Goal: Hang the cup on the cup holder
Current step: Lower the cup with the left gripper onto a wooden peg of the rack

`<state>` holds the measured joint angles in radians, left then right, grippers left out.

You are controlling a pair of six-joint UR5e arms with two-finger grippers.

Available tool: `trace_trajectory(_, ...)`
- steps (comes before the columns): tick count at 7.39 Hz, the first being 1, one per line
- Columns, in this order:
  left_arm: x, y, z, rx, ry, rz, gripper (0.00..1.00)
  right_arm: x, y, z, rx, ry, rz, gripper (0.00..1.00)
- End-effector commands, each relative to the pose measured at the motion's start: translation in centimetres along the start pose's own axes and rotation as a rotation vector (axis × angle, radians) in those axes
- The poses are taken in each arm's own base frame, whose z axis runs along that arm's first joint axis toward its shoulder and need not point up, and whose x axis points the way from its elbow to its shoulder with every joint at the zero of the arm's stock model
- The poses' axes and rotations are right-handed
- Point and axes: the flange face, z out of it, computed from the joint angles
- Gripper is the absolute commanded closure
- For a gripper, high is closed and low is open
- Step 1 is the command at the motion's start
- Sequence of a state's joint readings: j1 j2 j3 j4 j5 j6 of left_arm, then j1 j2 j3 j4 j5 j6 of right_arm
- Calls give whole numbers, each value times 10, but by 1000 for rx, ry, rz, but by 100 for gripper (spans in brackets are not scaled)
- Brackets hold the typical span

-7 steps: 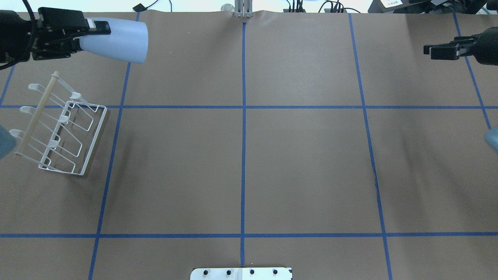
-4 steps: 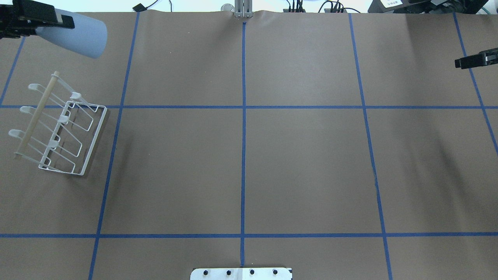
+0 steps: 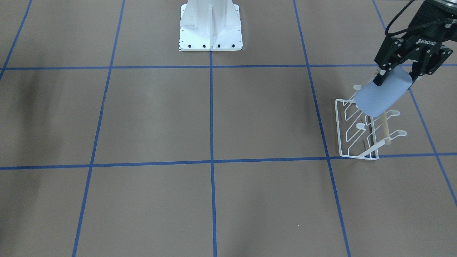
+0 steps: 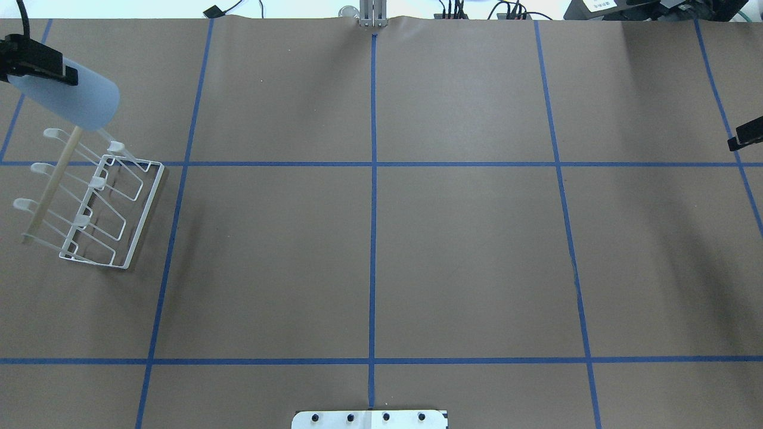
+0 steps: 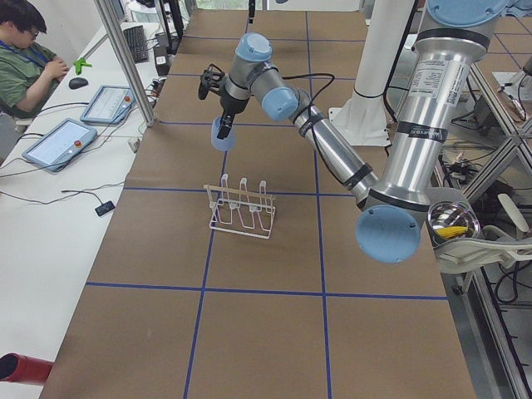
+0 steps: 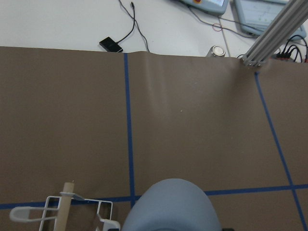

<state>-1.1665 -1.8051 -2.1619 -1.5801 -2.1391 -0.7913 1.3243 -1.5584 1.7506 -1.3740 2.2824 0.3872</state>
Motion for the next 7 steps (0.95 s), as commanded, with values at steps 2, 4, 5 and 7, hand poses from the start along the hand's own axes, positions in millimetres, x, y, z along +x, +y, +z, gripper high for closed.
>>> trace_trajectory(2,10,-16,35,-120,-96,-36,100,14,9,6,-81,5,74,0)
trace_trajectory(4,4,-25,53,-139,-120,-52,100,11,6,4,-69,3,66,0)
trace_trajectory(5,0,-27,62,-148,-129,-52,100,5,1,1,-59,2,66,0)
trace_trajectory(7,-11,-31,79,-174,-150,-42,100,10,6,3,-63,11,72,0)
